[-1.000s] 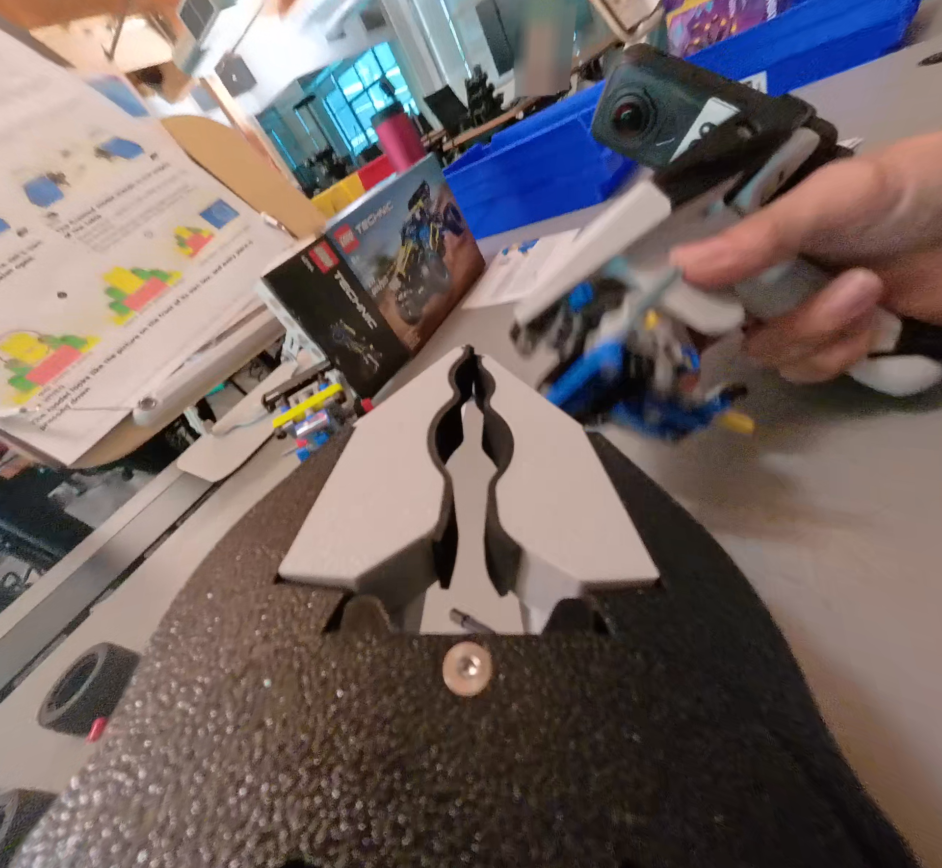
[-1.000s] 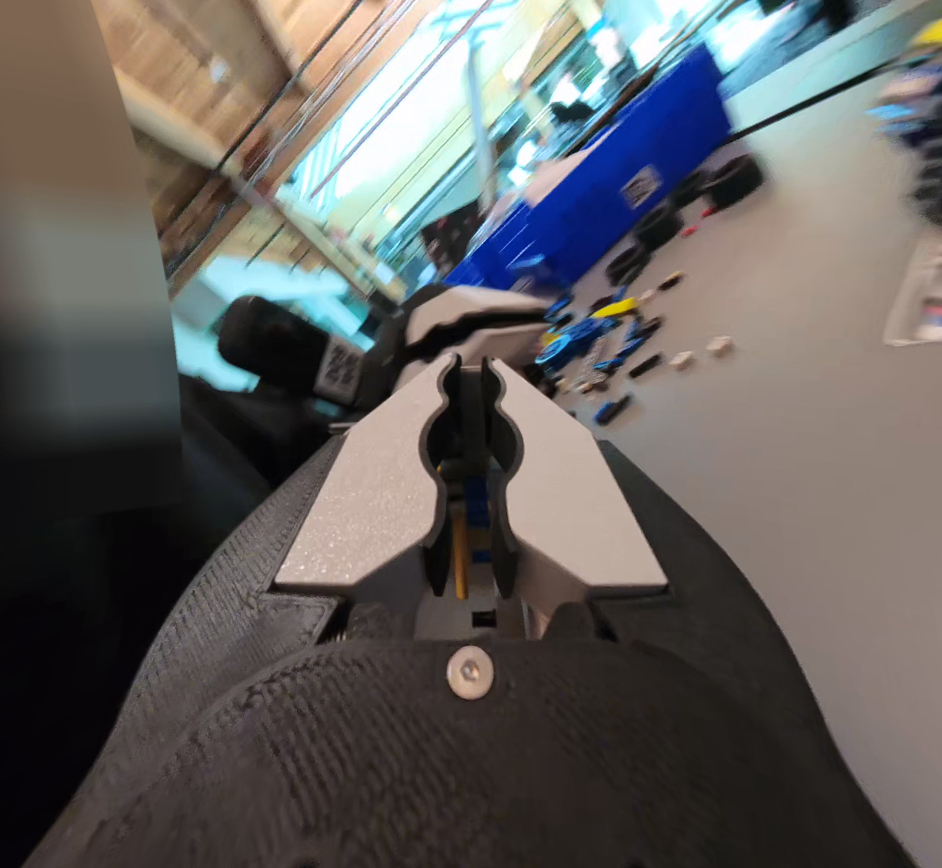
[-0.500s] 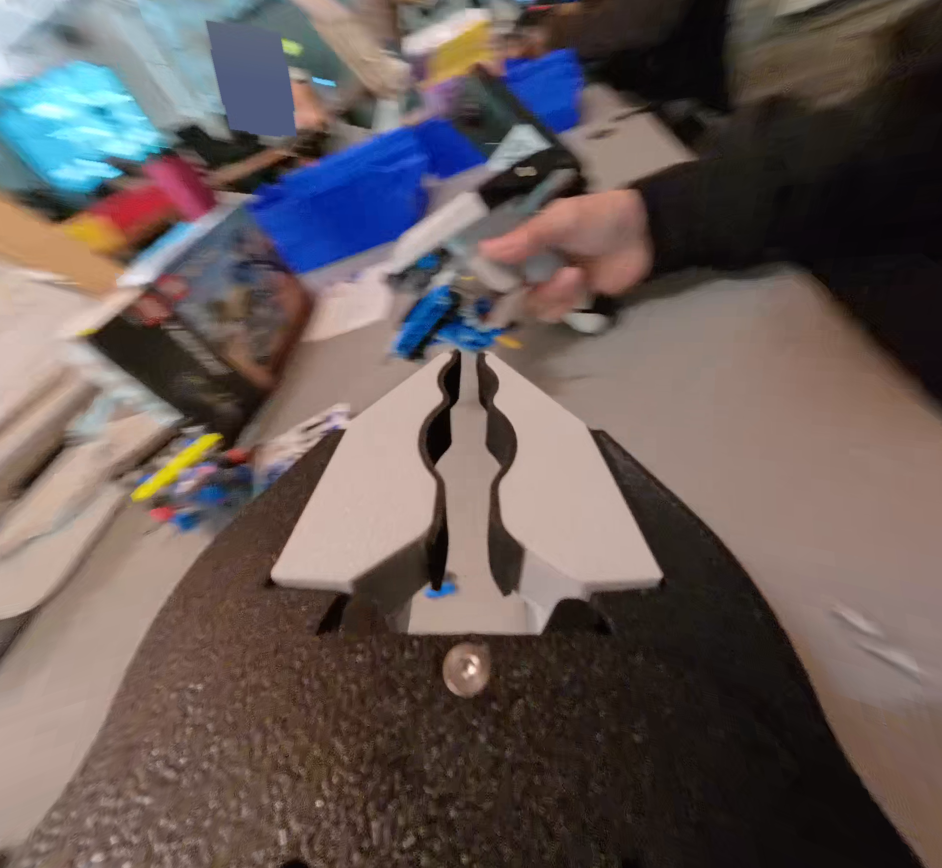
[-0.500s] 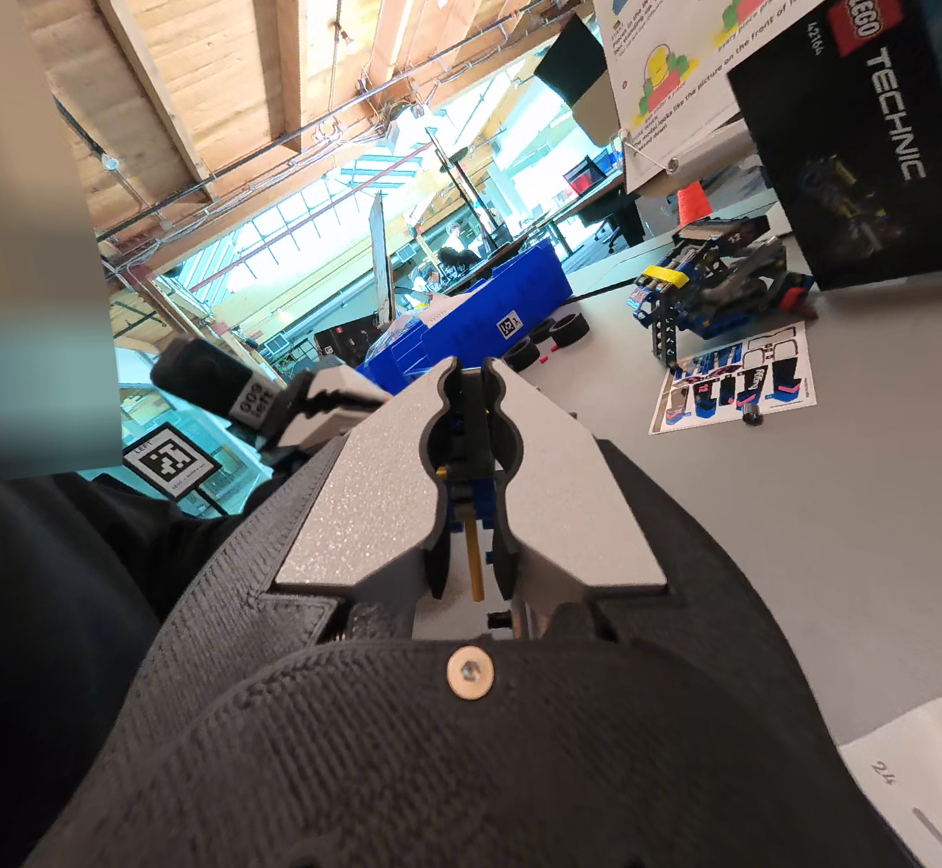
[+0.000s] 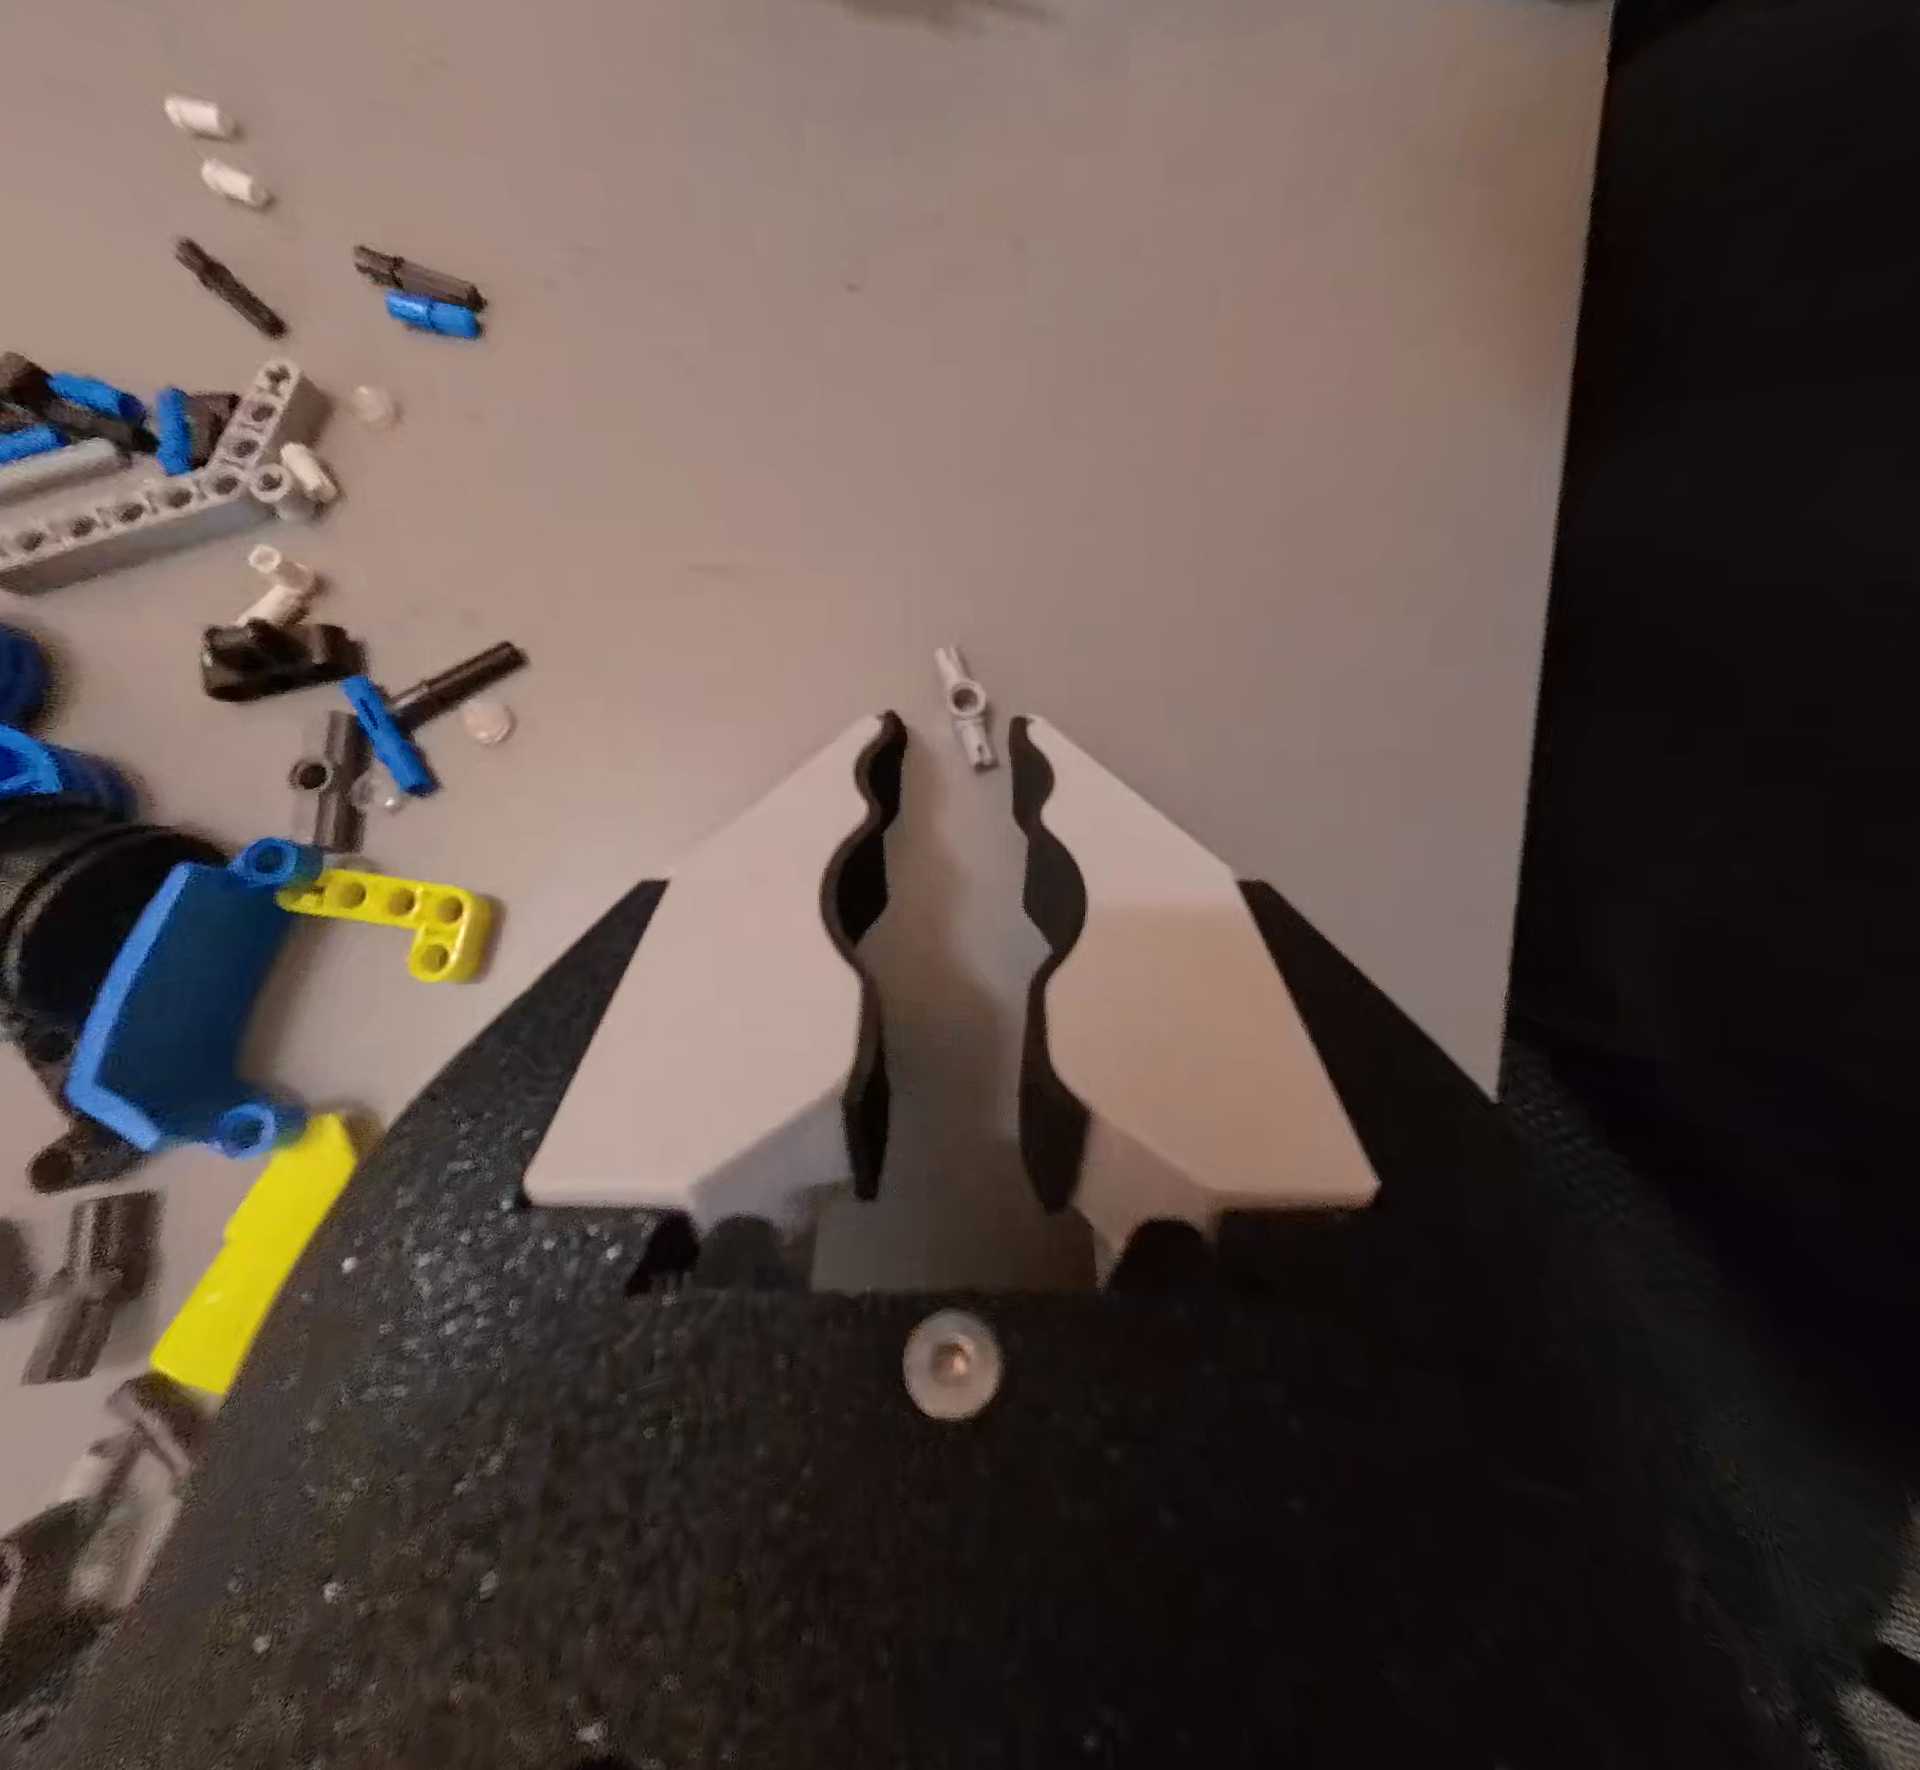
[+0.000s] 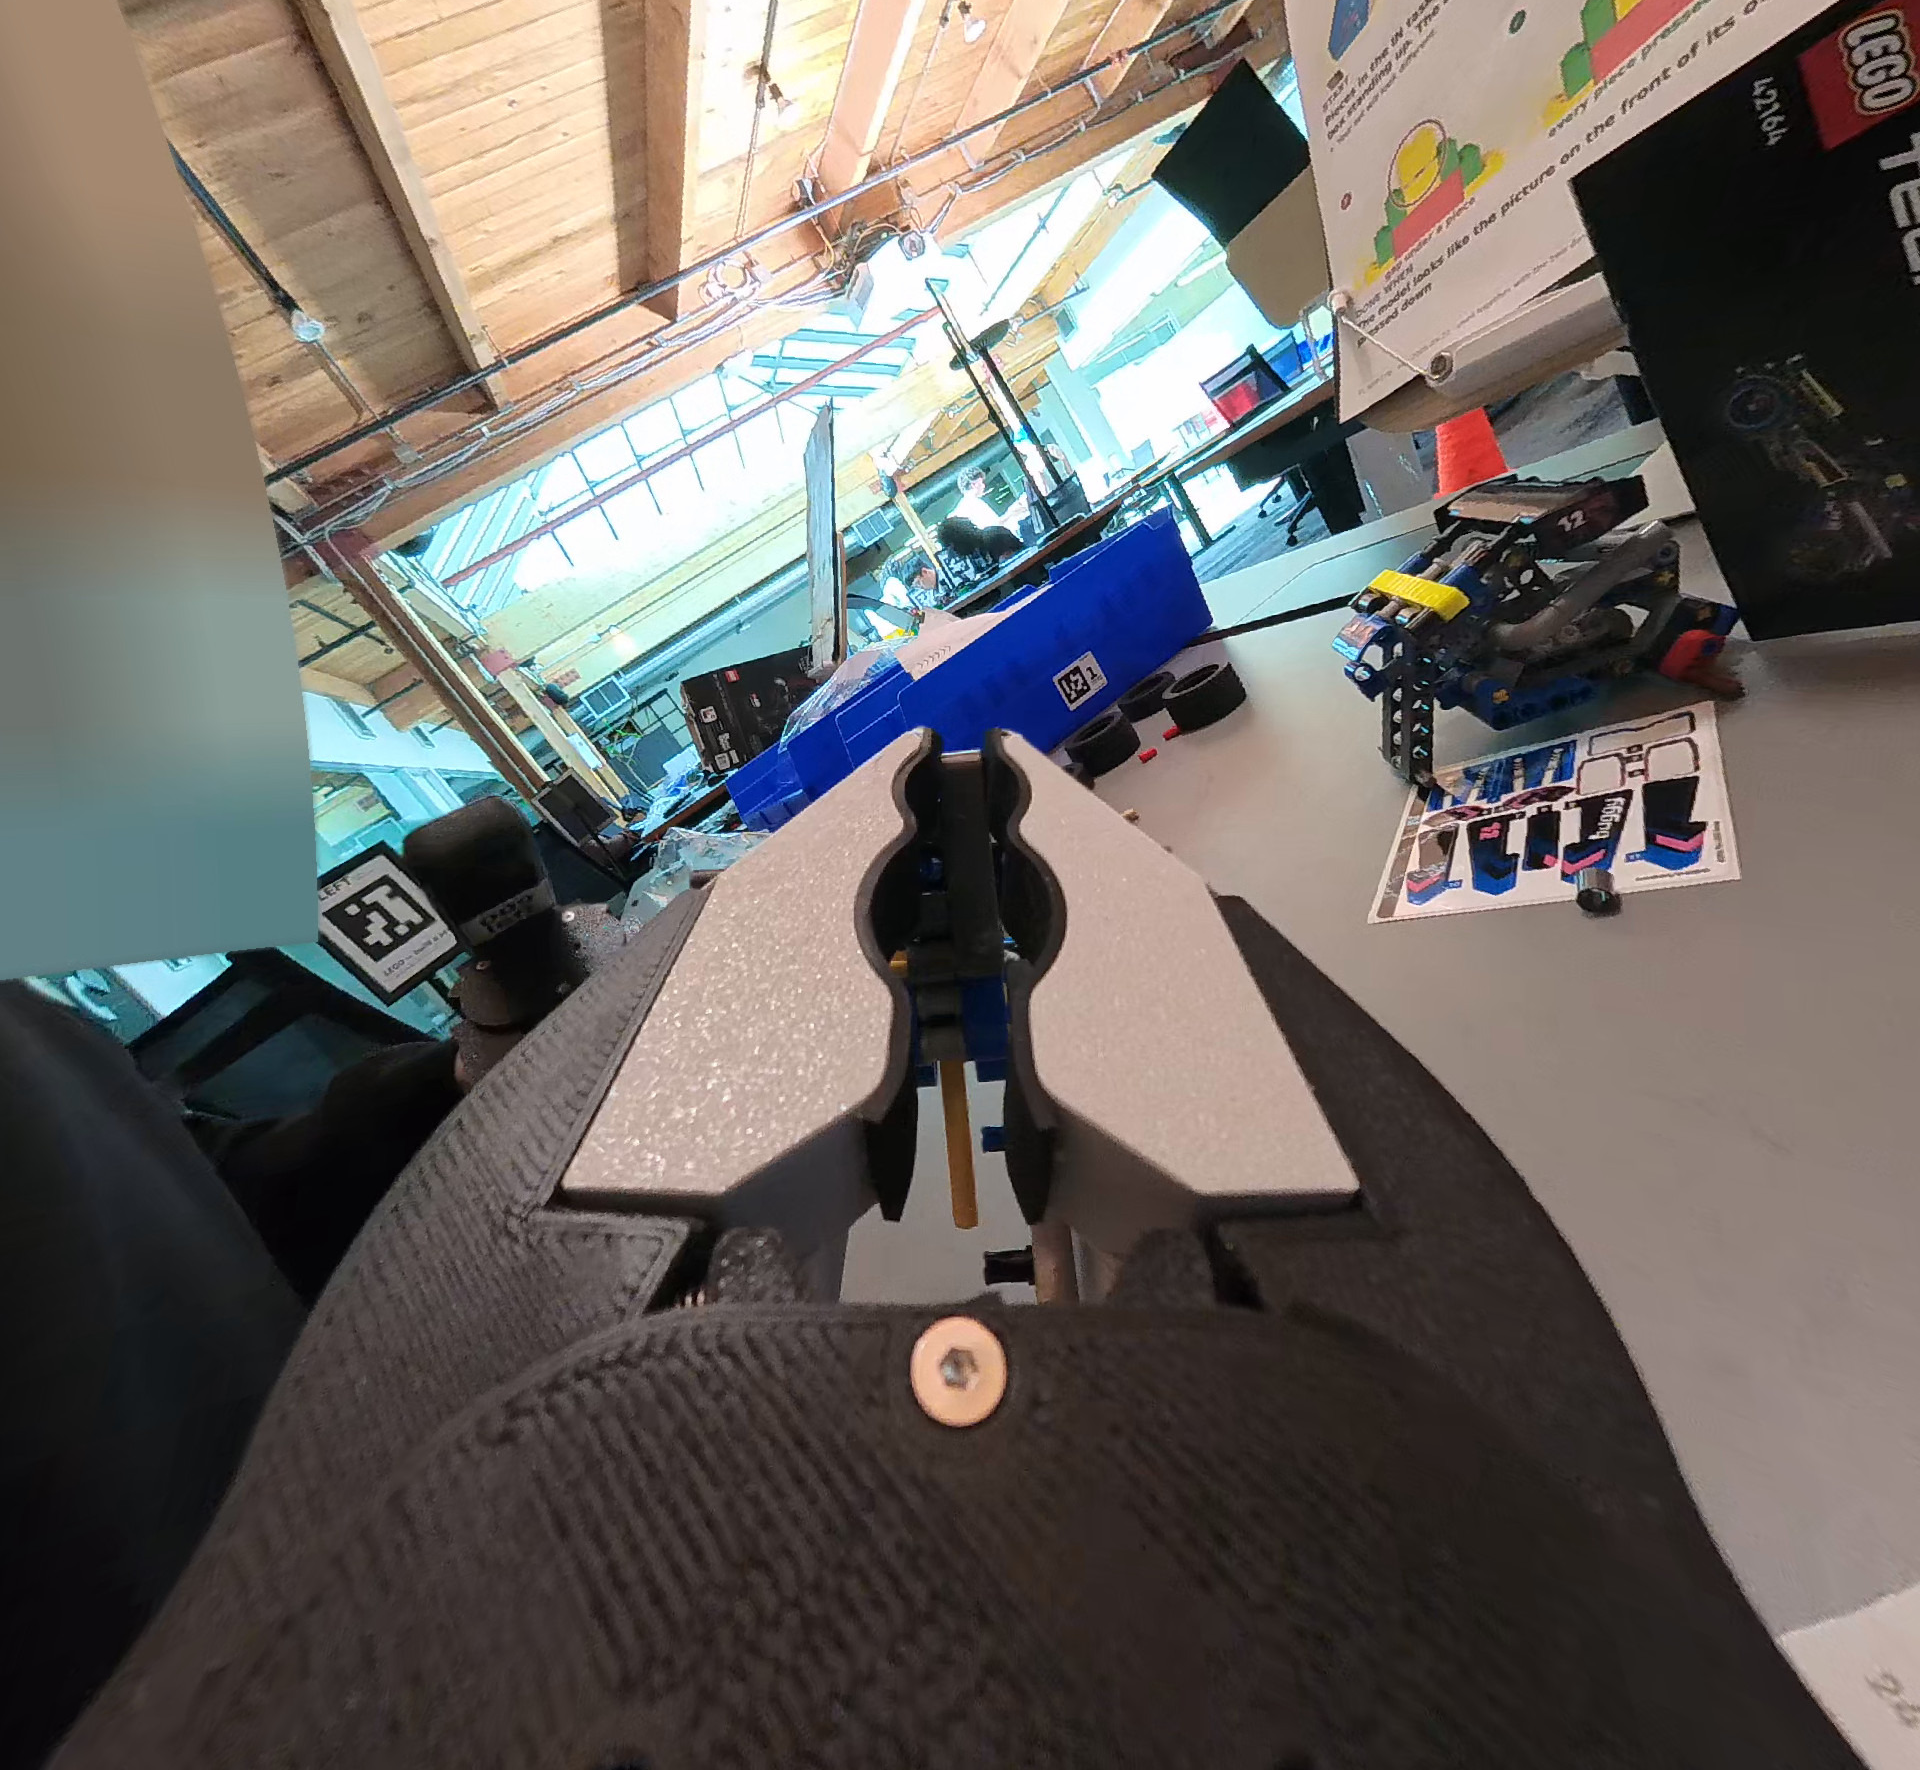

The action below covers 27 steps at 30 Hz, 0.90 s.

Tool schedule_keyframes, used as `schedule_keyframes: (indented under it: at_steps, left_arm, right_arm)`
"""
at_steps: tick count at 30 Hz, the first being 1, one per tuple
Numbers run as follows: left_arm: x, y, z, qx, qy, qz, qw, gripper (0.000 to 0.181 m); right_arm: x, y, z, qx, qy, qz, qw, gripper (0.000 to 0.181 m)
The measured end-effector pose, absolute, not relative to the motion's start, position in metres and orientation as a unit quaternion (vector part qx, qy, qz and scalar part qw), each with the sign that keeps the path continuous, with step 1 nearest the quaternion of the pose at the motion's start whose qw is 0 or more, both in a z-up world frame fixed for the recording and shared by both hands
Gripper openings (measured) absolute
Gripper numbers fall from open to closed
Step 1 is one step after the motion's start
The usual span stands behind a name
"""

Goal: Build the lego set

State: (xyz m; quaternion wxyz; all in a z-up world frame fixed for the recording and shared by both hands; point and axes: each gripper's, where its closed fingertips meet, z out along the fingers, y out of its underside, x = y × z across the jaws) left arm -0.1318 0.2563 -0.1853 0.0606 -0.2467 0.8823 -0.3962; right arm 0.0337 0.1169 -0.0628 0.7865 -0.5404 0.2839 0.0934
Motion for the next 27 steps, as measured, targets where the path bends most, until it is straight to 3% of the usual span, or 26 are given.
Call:
schedule_keyframes:
  at_steps: [4,8,14,19,27]
  left_arm:
    - [-0.135,0.258,-0.186,-0.235,0.891,-0.378,0.089,0.019]
    - [-0.133,0.254,-0.187,-0.225,0.889,-0.388,0.097,0.003]
    - [-0.132,0.251,-0.186,-0.228,0.888,-0.39,0.09,0.002]
    - [-0.124,0.227,-0.172,-0.333,0.819,-0.464,-0.049,0.002]
    - [-0.102,0.205,-0.137,-0.399,0.657,-0.585,-0.258,0.003]
  right_arm:
    - [0.031,0.118,-0.063,-0.545,0.282,0.088,0.784,0.007]
    - [0.03,0.119,-0.063,-0.549,0.279,0.088,0.783,0.007]
    - [0.03,0.12,-0.063,-0.552,0.279,0.083,0.782,0.007]
    - [0.022,0.134,-0.072,-0.624,0.247,0.024,0.741,0.007]
    - [-0.015,0.17,-0.11,-0.812,0.071,-0.072,0.574,0.007]
